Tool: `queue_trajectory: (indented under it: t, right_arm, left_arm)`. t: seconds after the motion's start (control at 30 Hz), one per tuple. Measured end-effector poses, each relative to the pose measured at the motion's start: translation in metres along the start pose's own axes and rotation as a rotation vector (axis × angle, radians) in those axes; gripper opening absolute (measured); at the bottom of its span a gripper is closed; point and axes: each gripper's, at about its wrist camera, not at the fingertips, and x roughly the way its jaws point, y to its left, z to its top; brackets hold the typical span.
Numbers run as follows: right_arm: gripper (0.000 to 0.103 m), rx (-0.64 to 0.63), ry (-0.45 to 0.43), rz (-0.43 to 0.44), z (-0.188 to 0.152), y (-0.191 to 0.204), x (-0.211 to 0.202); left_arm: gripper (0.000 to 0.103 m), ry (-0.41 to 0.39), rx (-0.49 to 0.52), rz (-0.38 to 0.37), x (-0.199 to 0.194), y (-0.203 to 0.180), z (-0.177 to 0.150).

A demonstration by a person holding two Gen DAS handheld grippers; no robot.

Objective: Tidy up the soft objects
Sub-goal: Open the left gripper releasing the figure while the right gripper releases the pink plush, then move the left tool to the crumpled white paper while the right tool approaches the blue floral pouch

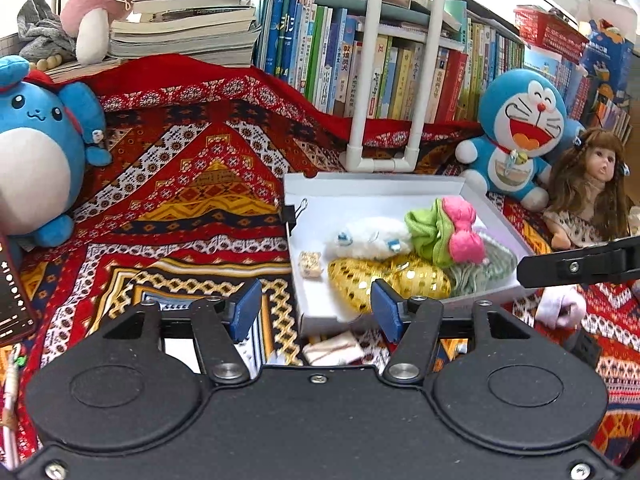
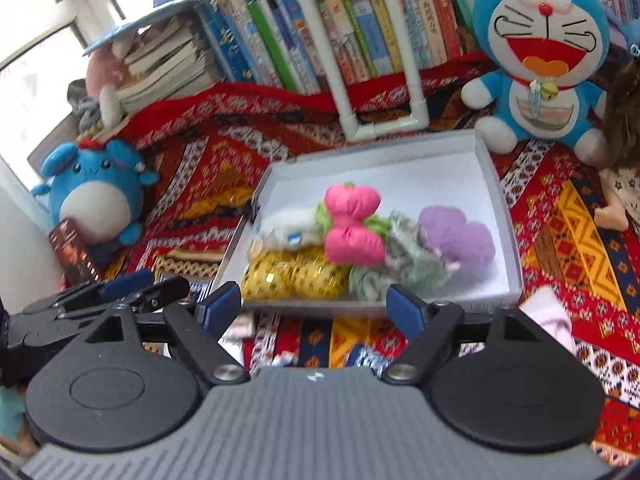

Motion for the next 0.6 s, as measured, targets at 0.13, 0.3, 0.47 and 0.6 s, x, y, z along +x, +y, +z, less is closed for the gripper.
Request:
queue_trajectory:
  t: [0.13, 0.3, 0.47, 0.6]
  right_arm:
    - [0.088, 0.026, 0.061, 0.010, -0.005, 0.001, -0.001]
    - [0.088, 0.118, 0.132, 0.034, -0.009, -0.005, -0.005]
    - [0.088, 0.194, 0.158, 0.020, -0.013, -0.008, -0.009]
    - [0.079, 0.219, 0.179, 0.005, -0.014, -0.008, -0.008]
  left_arm:
    - [0.060, 0.023, 0.016, 0.016, -0.003, 0.003, -0.011]
    - [0.059, 0.053, 0.009, 0.019, -0.006, 0.011, -0.024]
    - [0.045, 0.086, 0.016, -0.008, -0.012, 0.016, -0.038]
    - [0.039, 0.104, 0.043, -0.030, -0.018, 0.013, -0.050]
